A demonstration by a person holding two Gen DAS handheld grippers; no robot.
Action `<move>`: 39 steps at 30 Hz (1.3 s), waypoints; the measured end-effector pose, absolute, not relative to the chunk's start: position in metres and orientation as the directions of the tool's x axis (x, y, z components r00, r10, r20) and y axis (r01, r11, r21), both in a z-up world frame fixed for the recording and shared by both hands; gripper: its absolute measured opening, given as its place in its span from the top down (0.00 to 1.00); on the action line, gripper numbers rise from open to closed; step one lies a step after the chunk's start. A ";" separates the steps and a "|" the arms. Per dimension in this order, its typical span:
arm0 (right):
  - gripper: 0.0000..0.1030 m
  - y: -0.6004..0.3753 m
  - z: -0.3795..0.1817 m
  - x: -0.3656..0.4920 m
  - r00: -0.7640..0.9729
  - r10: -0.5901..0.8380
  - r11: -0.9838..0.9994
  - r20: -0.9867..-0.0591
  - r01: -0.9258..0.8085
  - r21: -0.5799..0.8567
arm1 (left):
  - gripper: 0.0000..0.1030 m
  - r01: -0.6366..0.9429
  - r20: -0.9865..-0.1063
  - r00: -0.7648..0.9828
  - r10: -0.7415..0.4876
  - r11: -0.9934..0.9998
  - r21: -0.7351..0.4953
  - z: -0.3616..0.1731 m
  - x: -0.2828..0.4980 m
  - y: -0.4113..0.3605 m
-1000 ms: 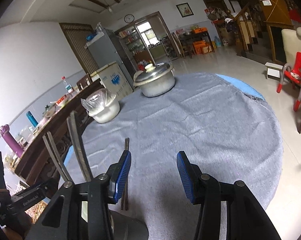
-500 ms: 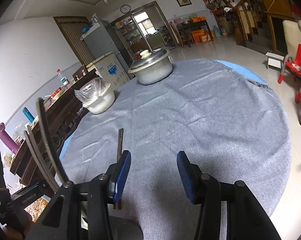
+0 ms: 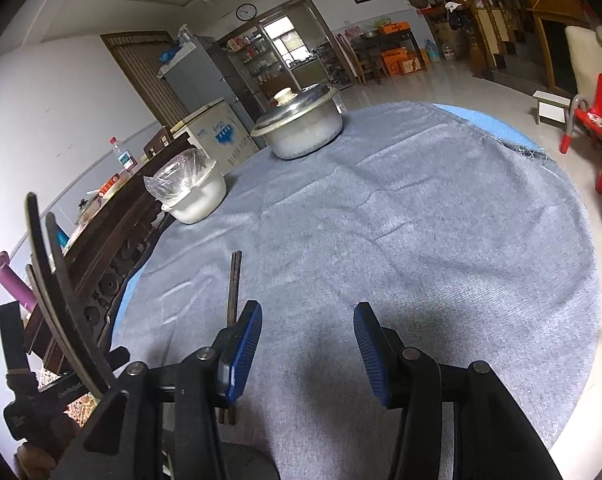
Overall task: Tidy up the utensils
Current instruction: 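Move both open tools back over the last chopsticks on the cloth, then lower the left tool onto a dark chopstick and close on it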
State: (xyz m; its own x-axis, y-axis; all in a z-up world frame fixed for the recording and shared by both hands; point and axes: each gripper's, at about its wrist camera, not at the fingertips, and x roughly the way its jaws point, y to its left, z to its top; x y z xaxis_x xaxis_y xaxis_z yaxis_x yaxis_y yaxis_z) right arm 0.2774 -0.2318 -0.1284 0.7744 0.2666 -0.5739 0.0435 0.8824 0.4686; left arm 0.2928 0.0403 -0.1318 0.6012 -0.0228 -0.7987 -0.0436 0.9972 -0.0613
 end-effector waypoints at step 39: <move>0.51 -0.266 -0.147 0.286 0.777 0.279 0.836 -0.564 0.092 0.540 | 0.33 0.107 -0.891 0.438 -0.122 0.991 -0.083 -0.193 0.376 -0.036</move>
State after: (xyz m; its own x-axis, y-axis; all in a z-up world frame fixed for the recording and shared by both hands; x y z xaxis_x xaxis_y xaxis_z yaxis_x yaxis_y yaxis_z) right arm 0.2862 -0.2658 -0.1474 0.7769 0.2792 -0.5643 0.0919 0.8364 0.5404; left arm 0.3756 -0.0365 -0.1932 0.4378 -0.1222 -0.8907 0.1068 0.9908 -0.0834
